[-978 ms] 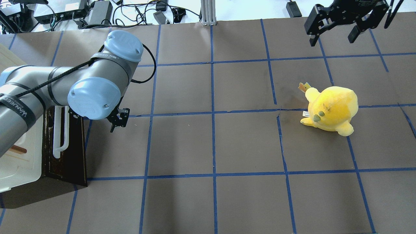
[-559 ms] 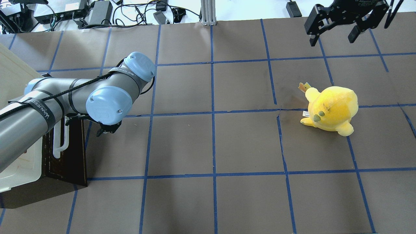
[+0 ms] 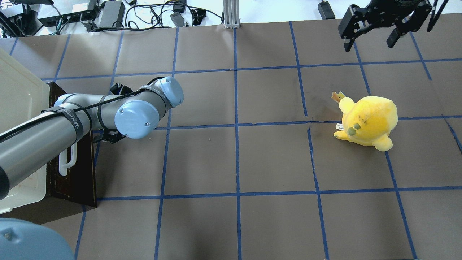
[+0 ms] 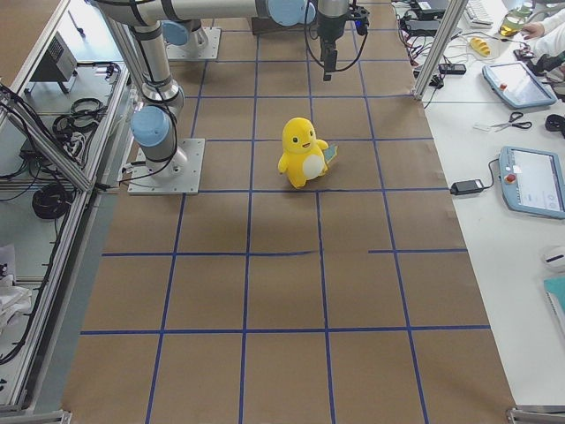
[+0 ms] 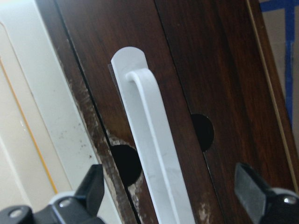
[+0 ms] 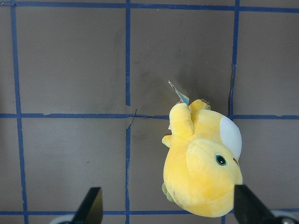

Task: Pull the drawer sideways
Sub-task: 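Close the left gripper around the white bar handle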

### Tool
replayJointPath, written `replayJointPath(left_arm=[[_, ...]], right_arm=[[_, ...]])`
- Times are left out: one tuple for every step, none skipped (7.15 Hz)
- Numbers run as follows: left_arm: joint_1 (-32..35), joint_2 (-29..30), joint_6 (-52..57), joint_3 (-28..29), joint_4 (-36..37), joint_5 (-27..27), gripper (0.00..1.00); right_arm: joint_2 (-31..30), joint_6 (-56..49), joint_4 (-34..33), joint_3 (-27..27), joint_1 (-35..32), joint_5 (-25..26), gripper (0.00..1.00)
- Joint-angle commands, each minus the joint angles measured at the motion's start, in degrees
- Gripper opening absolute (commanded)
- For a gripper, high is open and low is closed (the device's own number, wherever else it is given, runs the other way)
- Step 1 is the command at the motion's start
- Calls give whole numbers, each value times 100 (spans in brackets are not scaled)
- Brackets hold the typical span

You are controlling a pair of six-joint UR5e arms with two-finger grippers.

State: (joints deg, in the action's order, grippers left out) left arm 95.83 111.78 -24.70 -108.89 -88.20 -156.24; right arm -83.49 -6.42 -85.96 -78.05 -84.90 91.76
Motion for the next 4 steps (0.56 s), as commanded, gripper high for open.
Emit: replayJointPath(left_arm=[[-12,99,-53,52,-371,-100,100],[-21,81,-53,52,-417,-91,100],[-38,81,-53,52,-495,-65,100],[-38,46,-70,26,-644,-56,100]], right_arm=[[0,0,0,0,0,0,100],[0,0,0,0,0,0,100],[0,0,0,0,0,0,100],[0,0,0,0,0,0,100]])
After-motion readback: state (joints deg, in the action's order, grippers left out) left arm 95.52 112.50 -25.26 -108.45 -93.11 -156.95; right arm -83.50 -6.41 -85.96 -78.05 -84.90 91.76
